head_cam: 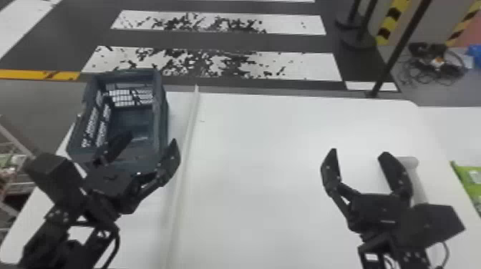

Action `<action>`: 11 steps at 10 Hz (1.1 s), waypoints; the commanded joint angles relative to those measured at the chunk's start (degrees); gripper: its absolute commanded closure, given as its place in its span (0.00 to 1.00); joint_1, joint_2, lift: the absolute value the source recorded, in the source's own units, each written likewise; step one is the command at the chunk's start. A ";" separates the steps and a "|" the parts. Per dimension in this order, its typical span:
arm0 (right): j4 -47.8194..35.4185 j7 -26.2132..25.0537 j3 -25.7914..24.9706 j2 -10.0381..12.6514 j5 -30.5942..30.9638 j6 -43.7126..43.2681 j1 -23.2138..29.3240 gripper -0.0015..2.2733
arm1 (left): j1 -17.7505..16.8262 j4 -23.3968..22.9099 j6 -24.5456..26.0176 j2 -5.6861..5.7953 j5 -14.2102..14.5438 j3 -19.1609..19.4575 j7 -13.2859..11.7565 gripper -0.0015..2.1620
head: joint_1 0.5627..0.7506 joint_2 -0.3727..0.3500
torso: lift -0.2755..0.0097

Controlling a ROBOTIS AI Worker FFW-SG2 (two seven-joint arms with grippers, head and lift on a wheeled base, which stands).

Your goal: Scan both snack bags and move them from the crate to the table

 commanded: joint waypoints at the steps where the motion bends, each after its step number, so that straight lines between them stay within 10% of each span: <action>1: 0.00 0.00 0.07 0.00 0.14 0.00 0.00 0.03 | 0.00 -0.01 0.00 0.00 0.06 0.00 0.00 0.04 | 0.70 0.51 | 0.66; 11: 0.00 0.00 1.12 0.00 1.02 0.00 -0.09 0.03 | 0.44 0.52 -0.53 -0.26 0.06 0.00 0.00 0.04 | 0.70 0.54 | 0.66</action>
